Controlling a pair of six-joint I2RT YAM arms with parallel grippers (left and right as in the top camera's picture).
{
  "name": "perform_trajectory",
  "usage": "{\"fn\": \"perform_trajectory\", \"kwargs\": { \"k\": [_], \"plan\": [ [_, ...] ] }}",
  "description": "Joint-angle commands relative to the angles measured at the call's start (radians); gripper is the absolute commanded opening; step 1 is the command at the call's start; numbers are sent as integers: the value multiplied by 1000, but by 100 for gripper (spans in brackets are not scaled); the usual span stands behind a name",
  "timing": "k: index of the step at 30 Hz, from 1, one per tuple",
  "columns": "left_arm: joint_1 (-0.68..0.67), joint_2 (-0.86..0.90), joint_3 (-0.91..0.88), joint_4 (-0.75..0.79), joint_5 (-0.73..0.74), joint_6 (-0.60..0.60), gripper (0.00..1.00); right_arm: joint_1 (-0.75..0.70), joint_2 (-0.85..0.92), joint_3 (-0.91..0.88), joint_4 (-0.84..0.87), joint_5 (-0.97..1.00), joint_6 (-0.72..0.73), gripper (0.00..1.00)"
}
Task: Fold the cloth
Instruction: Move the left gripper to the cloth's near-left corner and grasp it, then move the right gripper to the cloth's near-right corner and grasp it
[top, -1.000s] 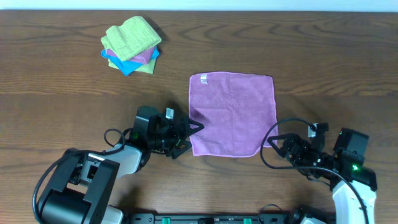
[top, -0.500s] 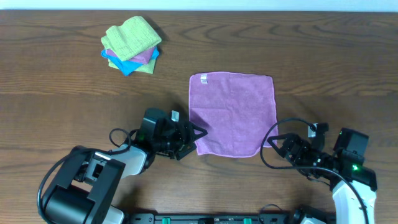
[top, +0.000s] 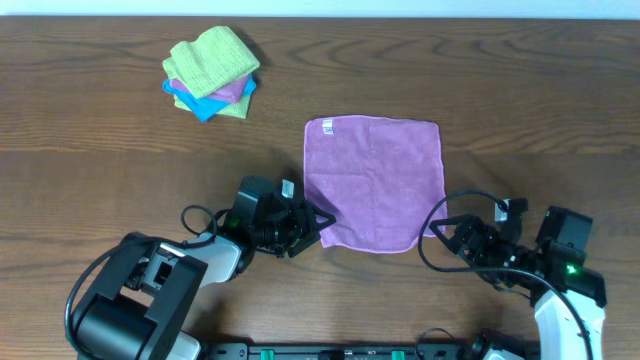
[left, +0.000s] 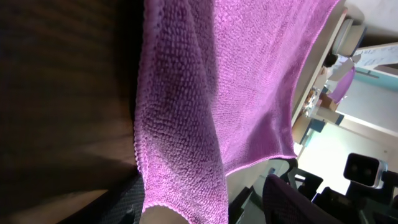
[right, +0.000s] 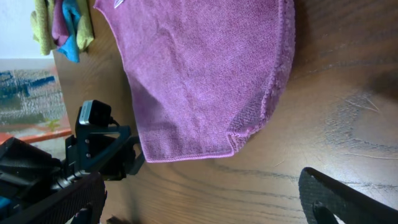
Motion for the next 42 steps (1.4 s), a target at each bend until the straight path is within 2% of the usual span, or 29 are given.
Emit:
{"fn": "perform_trajectory", "kwargs": {
  "k": [1, 7, 10, 12, 15, 16, 28, 37, 42],
  "plan": [
    [-13, 91, -39, -53, -128, 43, 62, -6, -4, -2, -1, -25, 12, 99],
    [-30, 168, 17, -53, -121, 48, 61, -6, -4, -2, -2, -25, 12, 99],
    [-37, 195, 46, -53, -113, 57, 54, -6, -4, -2, -5, -25, 12, 98],
    [-38, 199, 58, -53, -101, 79, 40, -6, -4, -2, -9, -25, 12, 99],
    [-36, 199, 61, -53, -70, 106, 10, -6, -4, -2, -12, -25, 12, 98],
    [-35, 199, 61, -53, -65, 108, 6, -6, -4, -2, -12, -24, 11, 99],
    [36, 180, 62, -26, 97, 161, 6, -3, 18, -8, 7, 190, 0, 91],
    [39, 180, 62, -23, 125, 163, 6, -3, 217, -8, 156, 189, 46, 92],
    [39, 180, 62, -22, 135, 163, 6, -3, 327, -8, 233, 137, 58, 82]
  ]
}}
